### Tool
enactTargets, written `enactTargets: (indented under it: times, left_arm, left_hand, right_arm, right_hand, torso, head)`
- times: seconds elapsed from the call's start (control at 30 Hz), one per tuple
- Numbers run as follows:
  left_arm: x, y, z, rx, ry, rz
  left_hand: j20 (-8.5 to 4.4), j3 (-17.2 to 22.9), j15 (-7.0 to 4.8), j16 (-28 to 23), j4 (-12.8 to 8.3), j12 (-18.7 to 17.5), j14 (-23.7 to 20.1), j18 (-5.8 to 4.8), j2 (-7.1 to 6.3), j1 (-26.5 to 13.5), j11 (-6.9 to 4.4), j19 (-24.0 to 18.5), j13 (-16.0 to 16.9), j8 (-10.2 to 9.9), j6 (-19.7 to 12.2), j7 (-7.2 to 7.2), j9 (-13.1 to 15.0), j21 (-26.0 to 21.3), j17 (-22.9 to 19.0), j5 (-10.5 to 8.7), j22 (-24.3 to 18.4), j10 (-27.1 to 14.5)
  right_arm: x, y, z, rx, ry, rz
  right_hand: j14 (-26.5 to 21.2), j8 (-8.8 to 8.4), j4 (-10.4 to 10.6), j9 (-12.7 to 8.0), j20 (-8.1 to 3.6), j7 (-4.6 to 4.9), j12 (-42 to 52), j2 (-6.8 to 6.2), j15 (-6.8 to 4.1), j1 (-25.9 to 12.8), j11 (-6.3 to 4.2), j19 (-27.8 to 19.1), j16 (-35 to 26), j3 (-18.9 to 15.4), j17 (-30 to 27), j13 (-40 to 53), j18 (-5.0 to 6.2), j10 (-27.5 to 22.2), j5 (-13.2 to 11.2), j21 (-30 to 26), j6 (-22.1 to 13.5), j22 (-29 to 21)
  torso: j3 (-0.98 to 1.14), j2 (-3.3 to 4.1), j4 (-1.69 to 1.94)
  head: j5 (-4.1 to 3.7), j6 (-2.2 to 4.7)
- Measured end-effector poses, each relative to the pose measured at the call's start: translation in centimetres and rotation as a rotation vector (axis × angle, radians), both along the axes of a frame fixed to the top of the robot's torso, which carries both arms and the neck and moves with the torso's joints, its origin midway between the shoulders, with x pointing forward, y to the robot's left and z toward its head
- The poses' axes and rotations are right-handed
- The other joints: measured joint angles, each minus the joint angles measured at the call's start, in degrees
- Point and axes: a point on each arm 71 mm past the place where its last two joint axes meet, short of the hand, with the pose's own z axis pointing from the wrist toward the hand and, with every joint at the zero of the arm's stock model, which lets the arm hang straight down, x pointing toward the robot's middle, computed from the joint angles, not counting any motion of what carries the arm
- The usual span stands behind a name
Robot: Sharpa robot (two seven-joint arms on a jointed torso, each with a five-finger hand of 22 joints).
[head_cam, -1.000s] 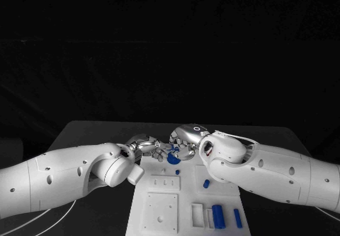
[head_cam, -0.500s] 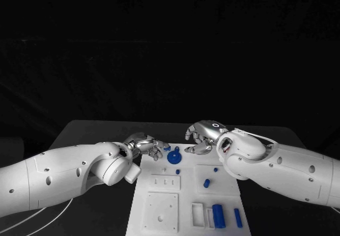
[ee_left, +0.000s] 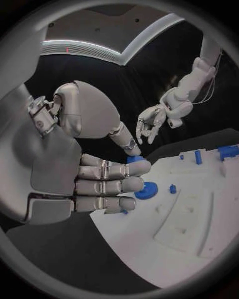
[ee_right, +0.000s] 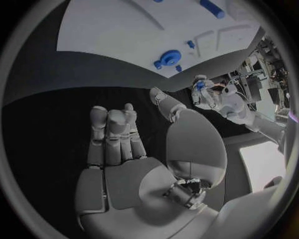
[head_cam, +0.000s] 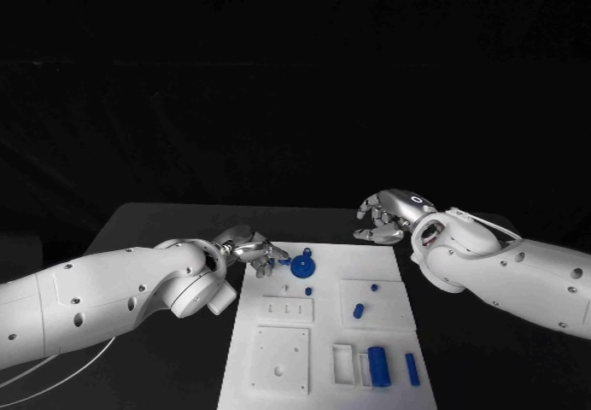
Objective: Assemble the parts on the task board
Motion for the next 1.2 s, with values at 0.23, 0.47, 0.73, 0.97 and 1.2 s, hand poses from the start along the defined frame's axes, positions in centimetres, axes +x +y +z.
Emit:
enactTargets:
  times: [0.23, 0.47, 0.73, 0.97, 1.2]
  left_arm:
    - [-1.1, -0.8, -1.2, 0.125, 0.036, -0.083]
    - [-1.5, -1.9, -1.1, 0.179, 0.033, -0.102]
    - [-1.7, -2.1, -1.0, 0.203, 0.019, -0.064]
    - [-1.8, -2.4, -0.9, 0.230, -0.003, -0.027]
    - [-1.6, -2.7, -0.8, 0.264, -0.048, 0.002]
  left_hand:
    - [-0.27, 0.2, -0.50, 2.0, -0.2, 2.3, 0.1, 0.00, -0.05, -0.7, -0.13, 1.1, 1.7, -0.7, 0.3, -0.31, 1.0, 1.7, 0.0, -0.97, 0.0, 0.1]
    - [-0.63, 0.4, -1.59, 5.6, 0.0, 7.0, 0.4, 0.00, -0.12, -0.8, -0.18, 2.5, 4.9, -1.6, 0.5, -0.54, 2.2, 3.8, 0.3, -1.18, 0.0, 0.0]
    - [-2.60, -0.1, -3.98, 16.4, -0.4, 17.8, 1.9, 1.78, -0.51, -0.5, -1.24, 10.2, 14.1, -3.2, 1.5, -1.36, 2.6, 13.3, 4.3, -0.77, 0.0, 0.8]
    - [-4.19, 0.3, -4.20, 20.2, -1.0, 23.1, 2.2, 2.34, -0.51, -0.5, -1.37, 12.8, 19.6, -3.6, 1.6, -1.43, 3.1, 17.5, 5.6, 3.85, 0.0, 0.9]
    - [-4.48, 0.4, -3.88, 21.3, -1.3, 24.5, 2.9, 2.78, -0.68, -0.7, -1.48, 13.7, 21.1, -3.0, 1.7, -1.43, 3.4, 18.7, 5.7, 6.19, 0.0, 1.0]
  right_arm:
    - [0.4, -0.9, 0.3, 0.029, 0.002, -0.021]
    - [0.4, -0.9, 0.2, 0.051, 0.015, -0.020]
    - [0.4, -0.9, 0.2, 0.062, 0.023, -0.020]
    - [0.4, -0.9, 0.2, 0.067, 0.029, -0.019]
    - [0.4, -1.1, 0.2, 0.067, 0.033, -0.022]
  right_hand:
    - [0.2, 0.29, 0.2, 0.0, 0.00, -0.01, 0.0, -0.01, -0.18, 0.5, -0.08, 0.0, 0.0, 0.2, 0.0, -0.1, 0.01, 0.1, 0.3, 0.0, 0.0, 0.0]
    - [0.2, 0.29, 0.2, 0.1, 0.00, -0.02, 0.0, -0.01, -0.18, 0.5, -0.08, 0.0, -0.2, 0.2, 0.0, -0.2, 0.01, 0.1, 0.7, 0.0, 0.0, 0.0]
    - [0.2, 0.29, 0.3, 0.1, 0.01, -0.04, 0.0, -0.01, -0.18, 0.5, -0.08, 0.0, -0.2, 0.3, 0.0, -0.2, 0.01, 0.1, 0.7, 0.0, 0.0, 0.0]
    - [0.2, 0.29, 0.3, 0.1, 0.01, 0.00, 0.0, -0.01, -0.18, 0.5, -0.08, 0.0, -0.2, 0.3, 0.0, -0.3, 0.01, 0.1, 0.9, -0.2, 0.1, 0.0]
    - [0.2, 0.29, 0.3, 0.1, 0.01, -0.01, 0.0, -0.01, -0.17, 0.5, -0.08, 0.0, -0.2, 0.3, 0.0, -0.3, 0.01, 0.1, 1.1, -0.2, 0.2, 0.0]
  torso:
    - [0.16, -0.12, 0.09]
    - [0.42, -0.49, 0.20]
    - [0.64, -1.02, 0.26]
    - [0.74, -1.36, 0.31]
    - [0.75, -1.38, 0.31]
  head:
    - [-0.07, -1.33]
    - [-0.18, -3.00]
    - [-0.17, -4.50]
    - [-0.23, -5.49]
    - [-0.16, -6.18]
